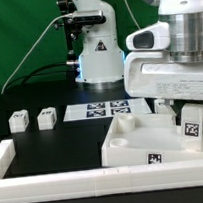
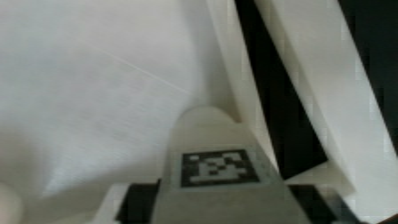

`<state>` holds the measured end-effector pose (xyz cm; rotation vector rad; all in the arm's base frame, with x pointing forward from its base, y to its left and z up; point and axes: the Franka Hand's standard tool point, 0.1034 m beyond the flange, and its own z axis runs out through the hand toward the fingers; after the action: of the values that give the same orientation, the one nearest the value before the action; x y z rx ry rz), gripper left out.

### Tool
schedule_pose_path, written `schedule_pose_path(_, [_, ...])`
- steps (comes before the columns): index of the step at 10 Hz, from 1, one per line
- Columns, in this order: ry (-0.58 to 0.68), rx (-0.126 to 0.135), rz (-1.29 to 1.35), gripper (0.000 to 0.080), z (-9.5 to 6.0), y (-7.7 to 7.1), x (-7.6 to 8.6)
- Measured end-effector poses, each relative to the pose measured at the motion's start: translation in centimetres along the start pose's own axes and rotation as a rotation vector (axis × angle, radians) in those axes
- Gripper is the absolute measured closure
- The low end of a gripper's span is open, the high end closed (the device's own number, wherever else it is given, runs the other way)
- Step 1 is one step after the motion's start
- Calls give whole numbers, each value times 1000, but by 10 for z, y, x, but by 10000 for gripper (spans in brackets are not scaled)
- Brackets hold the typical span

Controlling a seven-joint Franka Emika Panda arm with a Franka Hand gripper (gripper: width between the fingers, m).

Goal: Assemble one leg

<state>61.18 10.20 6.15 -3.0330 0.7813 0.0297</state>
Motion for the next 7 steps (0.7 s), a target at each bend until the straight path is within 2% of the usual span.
schedule_pose_path(1, [0, 0, 0, 311, 0, 0, 0])
schedule_pose_path(2, [0, 0, -1, 202, 0, 0, 0])
schedule_pose_path(3, [-1, 0, 3, 166, 0, -1, -1])
schedule_pose_path(7, [-1, 1, -3, 150, 1, -5, -4])
